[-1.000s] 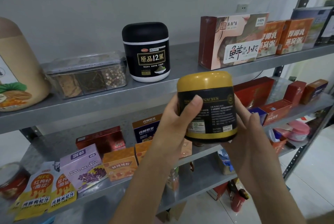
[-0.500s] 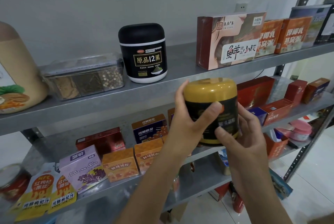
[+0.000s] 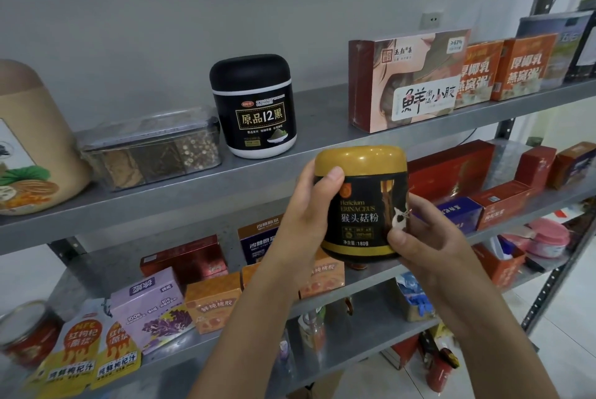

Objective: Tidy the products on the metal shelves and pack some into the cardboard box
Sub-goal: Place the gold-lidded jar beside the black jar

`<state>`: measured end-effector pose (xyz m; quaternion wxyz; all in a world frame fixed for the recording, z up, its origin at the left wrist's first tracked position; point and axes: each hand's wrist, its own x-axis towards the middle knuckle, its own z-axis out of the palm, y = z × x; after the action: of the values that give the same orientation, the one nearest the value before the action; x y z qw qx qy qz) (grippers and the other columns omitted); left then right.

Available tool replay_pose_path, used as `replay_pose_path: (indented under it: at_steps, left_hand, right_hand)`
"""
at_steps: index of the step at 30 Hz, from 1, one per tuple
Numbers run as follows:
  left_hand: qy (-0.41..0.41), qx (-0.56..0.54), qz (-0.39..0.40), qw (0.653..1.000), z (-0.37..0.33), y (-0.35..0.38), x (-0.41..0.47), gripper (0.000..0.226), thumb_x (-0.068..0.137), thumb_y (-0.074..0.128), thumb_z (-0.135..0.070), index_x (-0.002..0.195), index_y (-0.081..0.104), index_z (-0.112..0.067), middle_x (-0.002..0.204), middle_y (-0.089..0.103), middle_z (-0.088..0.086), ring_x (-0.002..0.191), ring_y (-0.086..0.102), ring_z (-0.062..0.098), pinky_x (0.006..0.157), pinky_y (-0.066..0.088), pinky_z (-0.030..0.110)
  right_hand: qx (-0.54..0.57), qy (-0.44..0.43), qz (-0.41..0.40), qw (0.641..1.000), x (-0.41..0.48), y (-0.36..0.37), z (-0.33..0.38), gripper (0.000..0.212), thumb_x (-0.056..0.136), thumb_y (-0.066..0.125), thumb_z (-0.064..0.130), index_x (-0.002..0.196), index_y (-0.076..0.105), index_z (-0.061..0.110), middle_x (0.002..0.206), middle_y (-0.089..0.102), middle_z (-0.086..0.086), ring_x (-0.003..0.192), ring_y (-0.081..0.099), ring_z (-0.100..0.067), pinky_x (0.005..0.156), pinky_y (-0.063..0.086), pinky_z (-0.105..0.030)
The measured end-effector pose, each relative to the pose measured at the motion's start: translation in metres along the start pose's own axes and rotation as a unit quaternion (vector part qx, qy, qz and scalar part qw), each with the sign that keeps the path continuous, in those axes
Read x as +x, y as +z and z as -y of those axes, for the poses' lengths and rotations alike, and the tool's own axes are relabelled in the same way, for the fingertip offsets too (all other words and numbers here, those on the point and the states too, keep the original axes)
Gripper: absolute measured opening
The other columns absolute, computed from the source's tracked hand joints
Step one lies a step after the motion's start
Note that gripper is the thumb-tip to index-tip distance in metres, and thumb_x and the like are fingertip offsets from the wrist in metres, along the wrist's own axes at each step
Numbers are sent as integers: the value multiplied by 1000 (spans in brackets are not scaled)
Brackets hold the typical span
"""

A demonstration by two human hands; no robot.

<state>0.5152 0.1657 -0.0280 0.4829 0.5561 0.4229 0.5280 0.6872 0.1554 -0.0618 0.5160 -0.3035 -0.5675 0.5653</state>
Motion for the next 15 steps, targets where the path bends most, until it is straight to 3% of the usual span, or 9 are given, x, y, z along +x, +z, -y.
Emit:
replay_pose_path:
  at_steps: [3, 5, 8, 10, 12, 15]
  left_hand:
    - [24, 2, -22, 999, 0, -1, -1, 65, 77, 57, -59, 129, 52, -20, 127, 59, 13, 114, 62, 26, 95, 53, 47]
    - [33, 9, -31, 999, -1, 0, 0, 71, 74, 59, -62, 132, 51, -22, 133, 53, 15, 117, 60, 28, 98, 51, 52]
    - [37, 20, -25, 999, -6, 2, 2, 69, 73, 58, -64, 130, 51, -26, 137, 49, 14, 119, 58, 28, 98, 50, 53]
    - [39, 30, -22, 999, -9, 3, 2, 68, 72, 57, -66, 129, 52, -28, 137, 49, 12, 119, 58, 27, 98, 51, 53]
    - [40, 31, -19, 999, -10, 3, 4, 70, 70, 56, -67, 132, 49, -33, 138, 49, 9, 119, 58, 26, 96, 52, 50]
    - [65, 45, -7, 997, -14, 6, 6, 70, 69, 55, -67, 135, 40, -49, 139, 44, 2, 118, 58, 23, 89, 58, 39]
  right_hand:
    - [-13, -5, 11, 1000, 2, 2, 4, 59, 61, 85, 28, 113, 57, 36, 102, 72, 17, 98, 66, 1, 68, 52, -11]
    - [-57, -5, 10, 998, 4, 1, 8, 52, 60, 72, 33, 110, 56, 39, 98, 69, 27, 95, 63, 10, 64, 49, -6]
    - [-88, -18, 11, 996, 8, -4, 14, 77, 60, 80, 40, 129, 47, 43, 107, 69, 21, 104, 63, 3, 72, 54, -15]
    - [-105, -37, 28, 993, 11, -7, 18, 104, 61, 84, 41, 141, 20, 58, 117, 65, 13, 107, 65, -5, 79, 56, -24]
    - [-133, -66, 52, 988, 13, -6, 24, 108, 65, 79, 35, 138, 6, 67, 125, 58, 12, 109, 64, -7, 78, 57, -24]
    - [-174, -94, 62, 978, 17, -3, 32, 106, 64, 77, 28, 142, 13, 56, 123, 50, 32, 110, 61, 2, 73, 56, -20]
